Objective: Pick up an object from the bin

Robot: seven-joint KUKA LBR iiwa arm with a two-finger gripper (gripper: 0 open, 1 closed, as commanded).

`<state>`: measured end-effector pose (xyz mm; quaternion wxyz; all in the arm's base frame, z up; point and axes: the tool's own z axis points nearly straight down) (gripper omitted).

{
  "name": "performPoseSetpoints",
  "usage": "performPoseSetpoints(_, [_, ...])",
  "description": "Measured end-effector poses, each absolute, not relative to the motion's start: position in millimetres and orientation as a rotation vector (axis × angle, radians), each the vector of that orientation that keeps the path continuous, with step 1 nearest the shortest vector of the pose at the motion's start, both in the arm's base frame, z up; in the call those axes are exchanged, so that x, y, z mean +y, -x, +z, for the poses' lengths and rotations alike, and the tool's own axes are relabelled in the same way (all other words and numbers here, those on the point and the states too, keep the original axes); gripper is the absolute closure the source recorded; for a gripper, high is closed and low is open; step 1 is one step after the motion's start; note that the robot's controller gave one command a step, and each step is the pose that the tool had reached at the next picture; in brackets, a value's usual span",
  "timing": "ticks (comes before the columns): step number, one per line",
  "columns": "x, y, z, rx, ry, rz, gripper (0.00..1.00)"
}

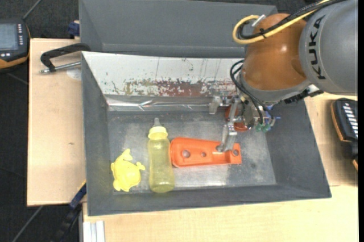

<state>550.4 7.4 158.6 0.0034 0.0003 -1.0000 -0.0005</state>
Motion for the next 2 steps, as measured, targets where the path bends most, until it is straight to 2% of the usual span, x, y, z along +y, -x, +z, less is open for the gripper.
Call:
performPoseSetpoints(1, [7.4,-552.2,163.2,-3.143,-0.001,-0.002,0.0])
performPoseSetpoints(2, [20.1,-516.6,112.2,-3.144,-0.056,-0.002,0.0])
